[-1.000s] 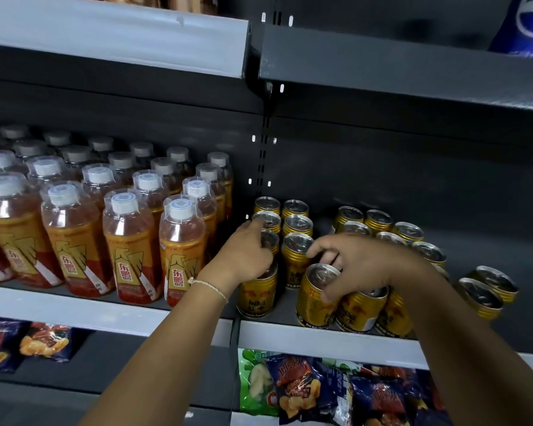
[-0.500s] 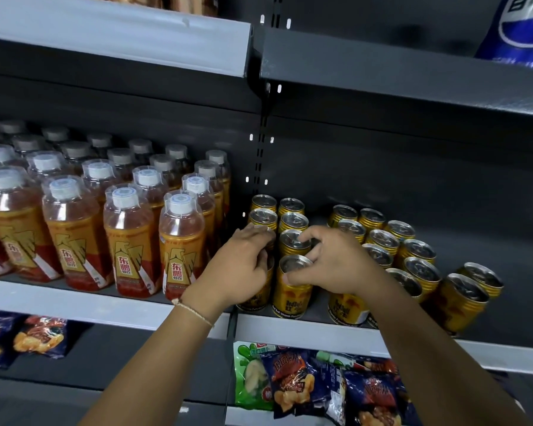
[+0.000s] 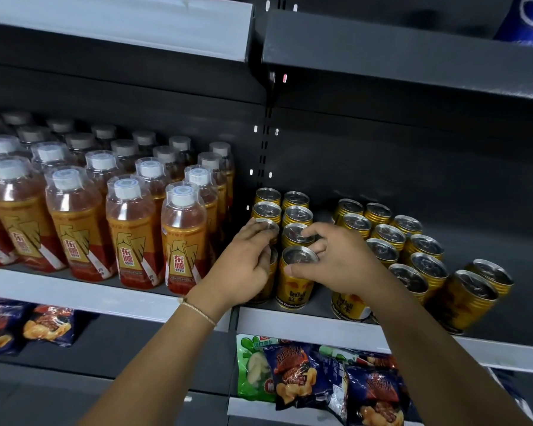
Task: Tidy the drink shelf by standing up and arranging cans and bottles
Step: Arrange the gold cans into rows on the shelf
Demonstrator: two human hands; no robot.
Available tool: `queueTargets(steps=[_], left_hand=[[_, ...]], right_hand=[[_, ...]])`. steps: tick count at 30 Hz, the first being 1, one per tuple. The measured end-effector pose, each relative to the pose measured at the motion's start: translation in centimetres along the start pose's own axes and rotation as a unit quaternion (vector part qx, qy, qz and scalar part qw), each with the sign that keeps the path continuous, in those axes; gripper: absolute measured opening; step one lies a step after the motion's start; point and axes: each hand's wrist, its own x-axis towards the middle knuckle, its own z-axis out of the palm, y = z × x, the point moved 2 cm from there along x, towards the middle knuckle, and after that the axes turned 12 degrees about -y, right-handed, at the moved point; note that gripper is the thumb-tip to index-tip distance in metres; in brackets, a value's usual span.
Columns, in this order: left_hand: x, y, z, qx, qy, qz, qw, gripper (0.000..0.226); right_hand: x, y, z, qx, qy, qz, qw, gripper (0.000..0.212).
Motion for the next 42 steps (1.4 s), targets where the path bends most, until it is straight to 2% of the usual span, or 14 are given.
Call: queueTargets(steps=[5, 7, 10, 13, 17, 24, 28, 32, 35, 37, 39, 42], left_hand=[[-1.3, 0.2, 0.4, -0.067, 0.074, -0.011, 0.995, 0.050], [-2.8, 0.2, 1.3, -0.086, 0.100, -0.022, 0.991, 0.061], [-5.0, -0.2, 3.3, -0.126, 0.109, -0.061, 0.984, 0.086], [-5.6, -0.9, 4.4, -0.096, 0.116, -0.111, 0.982, 0.101], [-4.9, -1.0, 4.0, -0.034, 0.148, -0.158, 0.976, 0.087], [-4.3, -1.4, 3.7, -0.026, 0.138, -0.179, 0.974, 0.086], [-4.2, -1.7, 3.7, -0.028, 0.122, -0.178, 0.976, 0.088], [-4.7, -1.4, 3.5, -0.037, 0.092, -0.179, 0.979, 0.100], [-5.5, 0.0, 3.0, 0.004, 0.132, -0.122, 0.984, 0.091], [-5.5, 1.5, 2.3, 0.028, 0.184, -0.049, 0.981, 0.073], [-4.5, 3.1, 1.7, 0.035, 0.204, 0.005, 0.978, 0.060], [-2.3, 5.2, 1.2, 0.022, 0.163, 0.020, 0.986, 0.049]], right_hand=[[-0.3, 0.4, -0.8, 0.029, -0.020, -0.015, 0.999, 0.071], [-0.7, 0.7, -1.0, 0.039, -0.025, -0.025, 0.999, 0.071], [-1.1, 0.6, -0.4, -0.017, -0.038, -0.039, 0.998, 0.078], [-1.1, 0.3, 0.3, -0.060, -0.010, -0.051, 0.997, 0.078], [-1.1, 0.5, 1.4, -0.103, 0.010, -0.043, 0.994, 0.088], [-1.2, 0.6, 2.1, -0.109, 0.045, -0.029, 0.993, 0.092], [-1.4, 0.4, 2.2, -0.101, 0.048, -0.019, 0.994, 0.092], [-1.8, -0.1, 2.1, -0.104, 0.043, -0.011, 0.994, 0.093], [-2.4, -0.3, 1.2, -0.066, 0.047, -0.011, 0.997, 0.095], [-2.9, -0.1, 0.3, -0.023, 0.054, -0.012, 0.998, 0.086], [-3.2, 0.1, -0.8, 0.002, 0.069, -0.016, 0.997, 0.068], [-3.0, 0.6, -2.5, -0.010, 0.104, -0.006, 0.995, 0.045]])
